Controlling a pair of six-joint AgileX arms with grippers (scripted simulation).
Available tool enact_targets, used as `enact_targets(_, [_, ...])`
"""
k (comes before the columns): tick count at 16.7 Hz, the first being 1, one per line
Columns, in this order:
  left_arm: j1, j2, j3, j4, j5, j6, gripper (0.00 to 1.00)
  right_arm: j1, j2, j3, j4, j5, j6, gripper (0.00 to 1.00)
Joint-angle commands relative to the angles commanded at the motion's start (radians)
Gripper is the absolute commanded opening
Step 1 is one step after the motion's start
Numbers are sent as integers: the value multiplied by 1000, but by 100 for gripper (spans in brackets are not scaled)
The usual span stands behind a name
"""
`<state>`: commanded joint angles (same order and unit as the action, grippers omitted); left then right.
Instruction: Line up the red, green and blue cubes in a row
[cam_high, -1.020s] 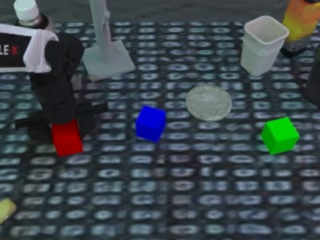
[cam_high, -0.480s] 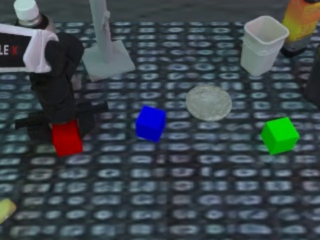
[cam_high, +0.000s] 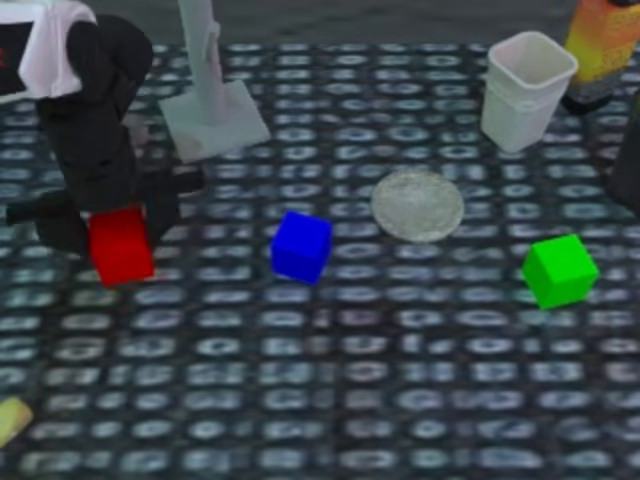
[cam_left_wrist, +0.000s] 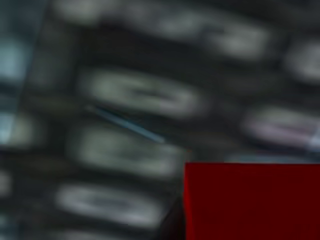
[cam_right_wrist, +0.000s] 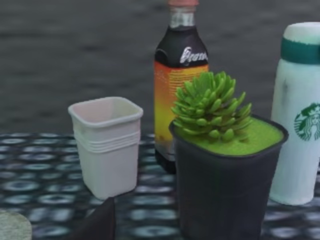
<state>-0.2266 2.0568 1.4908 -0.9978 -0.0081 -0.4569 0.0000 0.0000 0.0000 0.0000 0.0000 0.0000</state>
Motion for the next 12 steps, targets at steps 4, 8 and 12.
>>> enact_targets(4, [3,-29,30,-46,0,2,0,0,0,0,0,0,0,100])
enact_targets(8, [-18,-25,31,-47,-1,-4,0,0,0,0,0,0,0,100])
enact_targets(12, [-148,-34,46,-74,-4,-65,0,0,0,0,0,0,0,100])
